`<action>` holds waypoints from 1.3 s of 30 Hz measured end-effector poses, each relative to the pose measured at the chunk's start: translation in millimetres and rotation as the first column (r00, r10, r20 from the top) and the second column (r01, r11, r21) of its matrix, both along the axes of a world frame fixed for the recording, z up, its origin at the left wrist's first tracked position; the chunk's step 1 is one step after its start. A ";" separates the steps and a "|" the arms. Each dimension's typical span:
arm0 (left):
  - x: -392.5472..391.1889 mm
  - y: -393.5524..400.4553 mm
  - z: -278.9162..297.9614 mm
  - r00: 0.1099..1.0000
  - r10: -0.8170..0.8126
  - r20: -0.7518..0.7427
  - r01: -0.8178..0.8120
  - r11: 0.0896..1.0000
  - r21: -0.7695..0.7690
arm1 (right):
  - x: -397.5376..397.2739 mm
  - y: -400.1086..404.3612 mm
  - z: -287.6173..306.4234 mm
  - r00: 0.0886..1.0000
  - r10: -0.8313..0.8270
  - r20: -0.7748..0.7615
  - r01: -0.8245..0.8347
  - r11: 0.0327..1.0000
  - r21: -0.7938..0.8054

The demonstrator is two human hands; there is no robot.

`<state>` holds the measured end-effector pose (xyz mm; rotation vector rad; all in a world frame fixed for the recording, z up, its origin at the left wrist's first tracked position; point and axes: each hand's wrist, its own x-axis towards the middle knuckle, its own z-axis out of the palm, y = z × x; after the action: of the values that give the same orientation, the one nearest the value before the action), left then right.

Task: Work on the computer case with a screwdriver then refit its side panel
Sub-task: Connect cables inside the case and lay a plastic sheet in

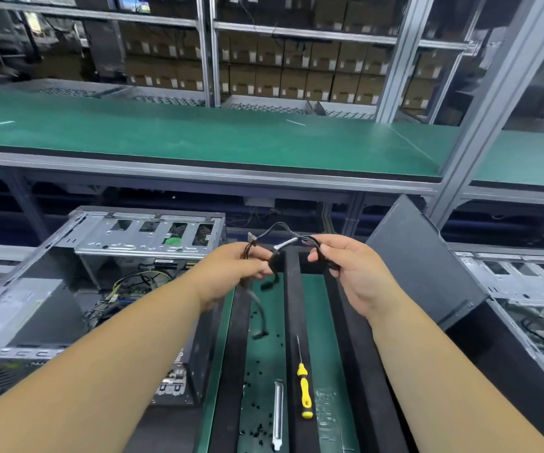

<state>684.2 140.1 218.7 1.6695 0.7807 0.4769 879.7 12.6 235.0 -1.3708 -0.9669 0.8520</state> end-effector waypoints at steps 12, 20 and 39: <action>-80.3 27.8 45.9 0.920 0.062 0.386 -0.015 0.992 -0.124 | -57.3 39.4 9.9 0.998 -0.056 -0.015 0.056 0.998 0.034; -140.6 69.4 30.7 0.959 0.153 0.239 -0.149 0.988 -0.035 | -117.5 80.9 19.4 0.975 0.002 -0.221 0.031 0.989 0.146; -220.4 127.3 7.8 0.993 0.041 0.108 0.066 0.562 -0.824 | -248.2 126.0 7.3 0.941 0.139 -0.309 -0.067 0.970 0.234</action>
<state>463.8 267.4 226.5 0.7316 0.7364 0.1269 631.5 138.6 242.3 -0.9592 -0.8529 0.9826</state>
